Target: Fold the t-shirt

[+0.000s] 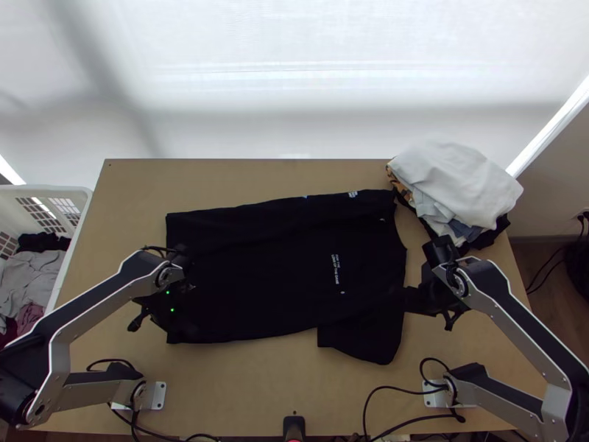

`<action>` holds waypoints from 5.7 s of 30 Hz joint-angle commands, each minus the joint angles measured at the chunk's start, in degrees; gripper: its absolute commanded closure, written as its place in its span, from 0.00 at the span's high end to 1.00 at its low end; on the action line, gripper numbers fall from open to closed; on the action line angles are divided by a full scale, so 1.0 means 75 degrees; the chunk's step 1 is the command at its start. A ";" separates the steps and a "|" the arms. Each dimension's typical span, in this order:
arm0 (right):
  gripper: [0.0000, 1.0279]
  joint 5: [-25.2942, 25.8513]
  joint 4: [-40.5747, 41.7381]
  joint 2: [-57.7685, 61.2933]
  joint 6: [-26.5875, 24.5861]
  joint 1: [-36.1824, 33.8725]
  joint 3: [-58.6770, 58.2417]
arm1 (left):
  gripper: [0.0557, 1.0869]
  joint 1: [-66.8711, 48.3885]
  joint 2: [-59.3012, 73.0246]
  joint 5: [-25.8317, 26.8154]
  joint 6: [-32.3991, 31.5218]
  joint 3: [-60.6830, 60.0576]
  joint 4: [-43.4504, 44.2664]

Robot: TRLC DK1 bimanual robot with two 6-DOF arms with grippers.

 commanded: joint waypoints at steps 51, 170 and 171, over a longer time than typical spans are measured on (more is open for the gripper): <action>0.73 0.0445 -0.1475 0.0491 -0.0263 0.0133 0.3015 | 0.04 0.2281 -0.0232 -0.0053 -0.0905 0.2786 0.0261; 0.96 0.1898 -0.0760 0.7511 -0.0485 0.0074 1.1206 | 0.86 0.3301 0.3436 0.0346 -0.2323 0.6032 0.2710; 0.96 0.1851 -0.0795 0.7347 -0.0485 0.0098 1.1195 | 0.86 0.3406 0.3343 0.0779 -0.2218 0.5938 0.2687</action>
